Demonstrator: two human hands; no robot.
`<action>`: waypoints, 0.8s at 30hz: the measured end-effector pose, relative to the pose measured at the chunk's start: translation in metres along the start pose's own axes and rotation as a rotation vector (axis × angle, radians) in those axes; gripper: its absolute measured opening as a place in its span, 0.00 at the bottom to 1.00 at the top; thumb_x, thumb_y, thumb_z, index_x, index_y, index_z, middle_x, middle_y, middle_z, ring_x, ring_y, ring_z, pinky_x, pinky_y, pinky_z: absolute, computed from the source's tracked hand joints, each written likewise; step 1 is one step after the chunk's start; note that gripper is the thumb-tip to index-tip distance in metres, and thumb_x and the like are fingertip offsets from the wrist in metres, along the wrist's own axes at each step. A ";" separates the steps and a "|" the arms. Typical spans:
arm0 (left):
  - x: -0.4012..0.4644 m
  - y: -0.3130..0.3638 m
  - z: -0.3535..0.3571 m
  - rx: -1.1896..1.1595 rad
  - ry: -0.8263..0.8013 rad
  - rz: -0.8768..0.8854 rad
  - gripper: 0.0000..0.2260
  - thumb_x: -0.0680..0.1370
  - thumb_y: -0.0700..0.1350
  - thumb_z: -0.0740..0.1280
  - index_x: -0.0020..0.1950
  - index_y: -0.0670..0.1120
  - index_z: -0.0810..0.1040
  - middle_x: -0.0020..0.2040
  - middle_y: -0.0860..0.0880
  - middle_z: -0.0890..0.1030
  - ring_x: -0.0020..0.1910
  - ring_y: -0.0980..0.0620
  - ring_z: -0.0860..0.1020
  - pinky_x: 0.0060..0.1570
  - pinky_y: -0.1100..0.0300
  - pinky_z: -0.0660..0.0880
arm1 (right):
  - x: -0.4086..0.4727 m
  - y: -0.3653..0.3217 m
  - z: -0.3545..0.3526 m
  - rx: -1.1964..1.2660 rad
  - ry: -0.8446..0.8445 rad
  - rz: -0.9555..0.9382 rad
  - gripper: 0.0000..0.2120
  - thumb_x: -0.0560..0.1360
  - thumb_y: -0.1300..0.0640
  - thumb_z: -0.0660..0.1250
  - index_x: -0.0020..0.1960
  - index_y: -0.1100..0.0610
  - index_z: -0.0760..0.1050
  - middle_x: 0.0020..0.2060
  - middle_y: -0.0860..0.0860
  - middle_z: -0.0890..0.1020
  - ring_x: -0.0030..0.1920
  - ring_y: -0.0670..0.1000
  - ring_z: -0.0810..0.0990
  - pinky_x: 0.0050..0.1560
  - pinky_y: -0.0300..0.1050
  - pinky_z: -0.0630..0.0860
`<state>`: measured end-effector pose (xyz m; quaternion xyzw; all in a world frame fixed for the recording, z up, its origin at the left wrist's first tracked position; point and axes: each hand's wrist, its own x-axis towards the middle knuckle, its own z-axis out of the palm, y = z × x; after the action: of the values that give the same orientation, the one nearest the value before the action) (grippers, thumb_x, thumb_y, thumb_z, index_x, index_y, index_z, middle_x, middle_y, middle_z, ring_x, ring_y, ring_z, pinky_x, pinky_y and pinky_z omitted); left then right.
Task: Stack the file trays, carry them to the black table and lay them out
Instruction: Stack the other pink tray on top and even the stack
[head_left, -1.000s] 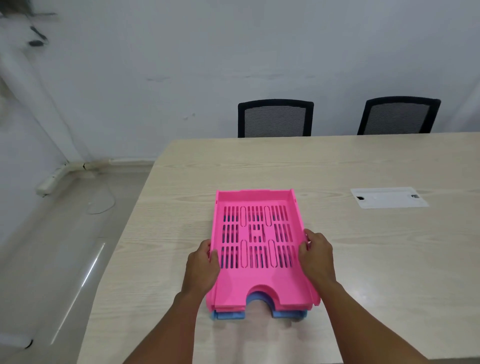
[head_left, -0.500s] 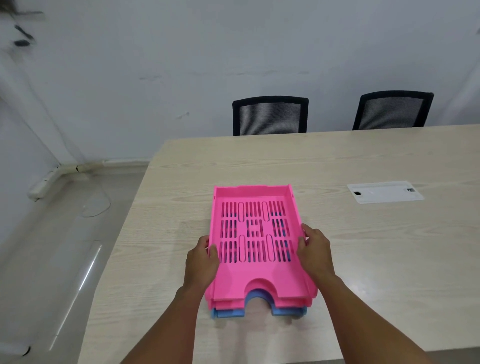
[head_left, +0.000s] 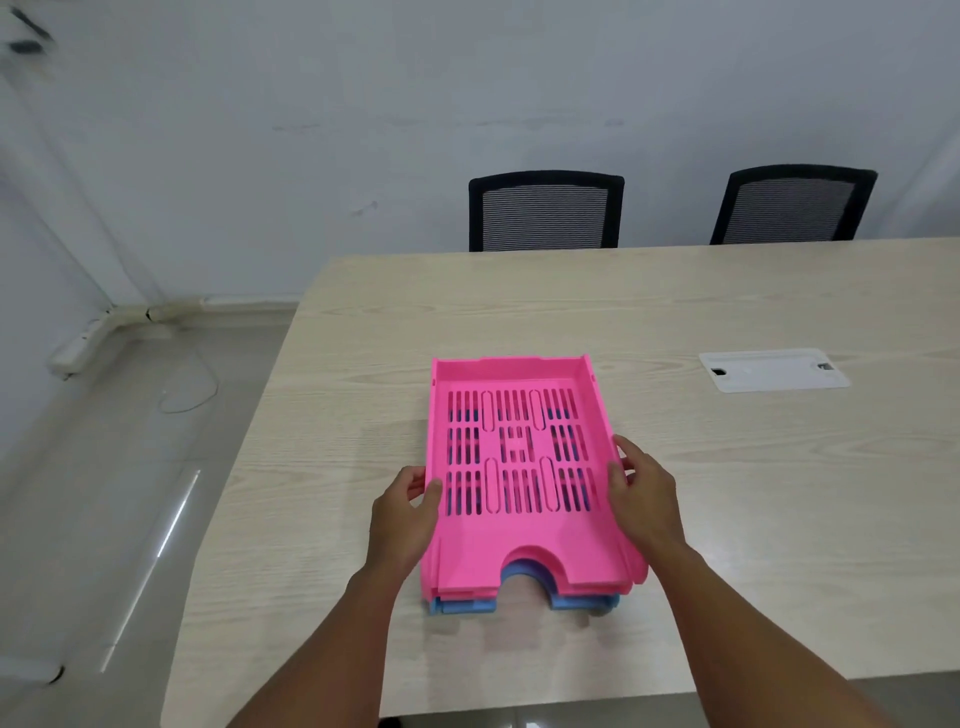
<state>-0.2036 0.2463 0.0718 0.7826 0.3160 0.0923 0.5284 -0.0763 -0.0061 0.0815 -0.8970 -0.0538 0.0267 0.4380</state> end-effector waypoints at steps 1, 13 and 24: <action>-0.001 -0.001 0.000 -0.006 -0.008 0.002 0.03 0.81 0.45 0.66 0.53 0.51 0.78 0.49 0.57 0.81 0.56 0.52 0.80 0.58 0.55 0.76 | -0.001 0.000 -0.003 -0.001 -0.014 0.007 0.20 0.83 0.57 0.58 0.74 0.51 0.71 0.54 0.54 0.81 0.51 0.55 0.82 0.56 0.56 0.81; 0.005 0.000 0.001 -0.017 -0.200 -0.088 0.20 0.83 0.58 0.57 0.69 0.53 0.77 0.58 0.51 0.85 0.59 0.48 0.82 0.63 0.45 0.78 | -0.006 -0.004 0.002 0.076 -0.112 0.135 0.17 0.85 0.52 0.51 0.60 0.56 0.77 0.47 0.53 0.81 0.44 0.47 0.79 0.38 0.39 0.72; 0.044 -0.037 0.015 -0.145 -0.272 -0.257 0.46 0.64 0.82 0.54 0.73 0.54 0.72 0.70 0.49 0.78 0.69 0.45 0.76 0.71 0.40 0.70 | -0.002 -0.001 -0.001 0.164 -0.252 0.308 0.24 0.84 0.45 0.48 0.55 0.58 0.79 0.46 0.53 0.82 0.48 0.54 0.82 0.51 0.51 0.77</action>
<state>-0.1767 0.2700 0.0247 0.7008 0.3317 -0.0599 0.6287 -0.0785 -0.0071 0.0829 -0.8455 0.0318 0.2093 0.4902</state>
